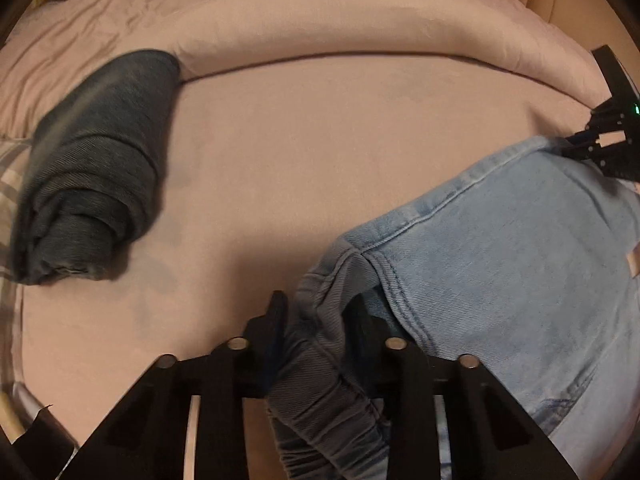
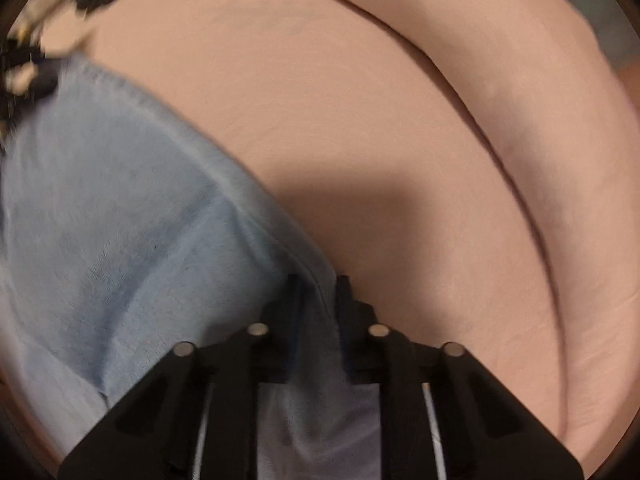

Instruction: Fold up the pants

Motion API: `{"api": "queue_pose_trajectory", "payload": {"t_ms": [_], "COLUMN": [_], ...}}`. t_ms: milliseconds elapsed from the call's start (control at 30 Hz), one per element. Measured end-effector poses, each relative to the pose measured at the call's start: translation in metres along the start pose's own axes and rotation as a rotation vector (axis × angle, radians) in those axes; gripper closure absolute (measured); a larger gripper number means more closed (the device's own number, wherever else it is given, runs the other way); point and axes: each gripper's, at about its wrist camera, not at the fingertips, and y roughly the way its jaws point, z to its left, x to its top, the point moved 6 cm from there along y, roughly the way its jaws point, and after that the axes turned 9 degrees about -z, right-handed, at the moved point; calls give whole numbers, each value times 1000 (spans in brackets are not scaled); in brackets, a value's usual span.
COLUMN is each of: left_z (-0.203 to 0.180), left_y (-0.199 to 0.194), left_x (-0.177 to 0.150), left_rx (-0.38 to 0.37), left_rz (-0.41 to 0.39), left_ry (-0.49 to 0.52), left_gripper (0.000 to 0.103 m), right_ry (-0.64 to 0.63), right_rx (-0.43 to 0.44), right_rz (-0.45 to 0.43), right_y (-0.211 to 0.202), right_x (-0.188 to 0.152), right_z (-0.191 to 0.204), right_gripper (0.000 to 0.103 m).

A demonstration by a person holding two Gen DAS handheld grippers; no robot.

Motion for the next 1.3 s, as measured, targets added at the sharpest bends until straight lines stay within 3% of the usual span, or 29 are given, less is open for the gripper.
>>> {"api": "queue_pose_trajectory", "payload": {"t_ms": [167, 333, 400, 500, 567, 633, 733, 900, 1033, 1067, 1167, 1300], "left_z": [-2, -13, -22, -30, -35, -38, -45, -51, -67, -73, -81, -55], "left_y": [-34, -91, -110, -136, -148, -160, -174, -175, -167, -163, -156, -163], "left_x": [13, 27, 27, 13, -2, -21, -59, -113, -144, -151, -146, -72], "left_rx": [49, 131, 158, 203, 224, 238, 259, 268, 271, 282, 337, 398], "left_rz": [-110, -293, -358, -432, -467, -495, -536, -529, -486, -467, -451, -507], "left_ry": [17, 80, 115, 180, 227, 261, 313, 376, 434, 478, 566, 354], "left_gripper": [80, 80, 80, 80, 80, 80, 80, 80, 80, 80, 80, 80], "right_ry": [-53, -55, -54, -95, -169, -198, -306, -432, -471, -474, -437, -342], "right_rx": [-196, -374, -451, -641, -738, -745, -740, -553, -434, -428, -419, -519], "right_rz": [-74, -219, -274, -367, -444, -491, -488, -385, -295, -279, -246, -276], "right_y": [-34, -111, -148, -197, -226, -248, -257, -214, -185, -179, -174, -189], "right_x": [2, 0, -9, -37, -61, -90, -146, -242, -285, -297, -295, -240], "right_z": [25, 46, 54, 69, 114, 156, 204, 259, 308, 287, 274, 208], "right_gripper": [97, 98, 98, 98, 98, 98, 98, 98, 99, 99, 100, 100]}}
